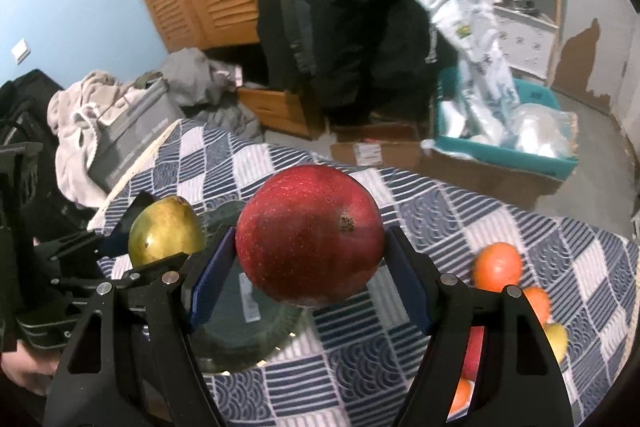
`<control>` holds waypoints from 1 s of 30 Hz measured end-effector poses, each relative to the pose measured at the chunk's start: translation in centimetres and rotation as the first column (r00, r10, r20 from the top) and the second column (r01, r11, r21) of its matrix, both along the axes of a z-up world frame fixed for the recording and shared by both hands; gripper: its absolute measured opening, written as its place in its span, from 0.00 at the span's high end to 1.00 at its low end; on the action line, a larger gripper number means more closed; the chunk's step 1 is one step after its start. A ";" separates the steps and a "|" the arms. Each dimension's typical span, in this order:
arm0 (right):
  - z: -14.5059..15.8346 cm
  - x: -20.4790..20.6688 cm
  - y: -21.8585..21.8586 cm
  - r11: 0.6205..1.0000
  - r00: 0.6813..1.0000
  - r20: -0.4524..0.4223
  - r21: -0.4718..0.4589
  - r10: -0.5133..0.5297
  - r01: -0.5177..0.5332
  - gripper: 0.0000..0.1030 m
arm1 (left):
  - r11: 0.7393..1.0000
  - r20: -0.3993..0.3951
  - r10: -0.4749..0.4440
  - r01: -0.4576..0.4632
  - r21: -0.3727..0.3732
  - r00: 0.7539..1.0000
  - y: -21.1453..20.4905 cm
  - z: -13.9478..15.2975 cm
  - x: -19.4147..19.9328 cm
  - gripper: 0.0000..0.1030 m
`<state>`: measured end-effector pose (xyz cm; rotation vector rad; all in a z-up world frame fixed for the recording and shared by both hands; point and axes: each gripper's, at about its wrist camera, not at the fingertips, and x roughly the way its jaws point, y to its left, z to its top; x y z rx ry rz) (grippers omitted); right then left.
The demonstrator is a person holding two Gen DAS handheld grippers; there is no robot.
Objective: Organize fruits
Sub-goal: 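Lower both fruits into the glass bowl and open both tools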
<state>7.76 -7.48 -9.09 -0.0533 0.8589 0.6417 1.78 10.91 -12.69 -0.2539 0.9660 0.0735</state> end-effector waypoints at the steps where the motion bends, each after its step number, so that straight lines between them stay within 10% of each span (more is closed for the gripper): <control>1: -0.4 0.2 0.7 1.000 1.000 -0.010 -0.001 0.011 -0.011 0.27 | 1.000 -0.007 0.007 -0.007 -0.003 1.000 0.4 -0.3 0.0 0.39; 30: -10.5 0.4 10.4 0.968 0.965 -0.211 -0.166 0.152 -0.189 0.27 | 0.995 -0.251 0.094 -0.101 -0.018 0.963 5.9 -9.9 -0.4 0.39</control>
